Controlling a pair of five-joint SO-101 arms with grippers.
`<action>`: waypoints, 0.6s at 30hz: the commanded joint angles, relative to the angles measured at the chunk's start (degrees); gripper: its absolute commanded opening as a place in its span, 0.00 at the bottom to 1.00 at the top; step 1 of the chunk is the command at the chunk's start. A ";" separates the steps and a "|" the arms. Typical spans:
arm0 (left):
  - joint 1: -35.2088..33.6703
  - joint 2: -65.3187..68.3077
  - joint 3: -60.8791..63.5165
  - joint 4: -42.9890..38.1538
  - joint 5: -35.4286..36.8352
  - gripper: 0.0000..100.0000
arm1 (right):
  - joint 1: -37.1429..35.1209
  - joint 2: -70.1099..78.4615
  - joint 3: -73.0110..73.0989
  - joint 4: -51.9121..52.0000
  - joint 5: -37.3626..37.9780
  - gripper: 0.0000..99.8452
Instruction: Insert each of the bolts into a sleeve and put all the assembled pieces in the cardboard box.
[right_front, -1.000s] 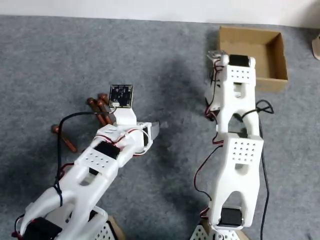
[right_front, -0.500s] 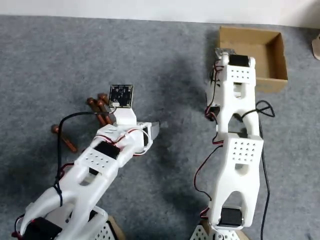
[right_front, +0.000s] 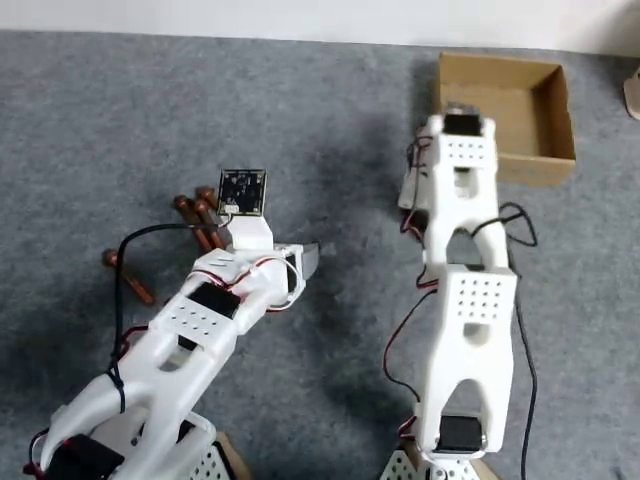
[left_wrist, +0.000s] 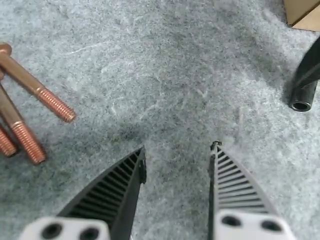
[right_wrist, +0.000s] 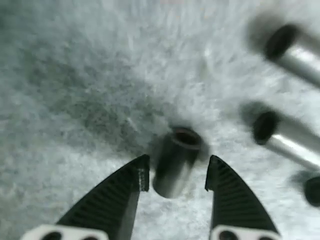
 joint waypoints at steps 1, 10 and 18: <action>-0.84 -0.04 -3.12 -1.14 -0.26 0.20 | -1.98 1.27 -2.42 0.13 -3.43 0.18; -0.84 -0.04 -3.12 -1.14 -0.26 0.20 | -0.57 3.47 -7.16 2.59 -3.78 0.05; -0.84 -0.04 -3.12 -1.14 -0.26 0.20 | 1.71 3.30 -12.18 6.46 -3.69 0.00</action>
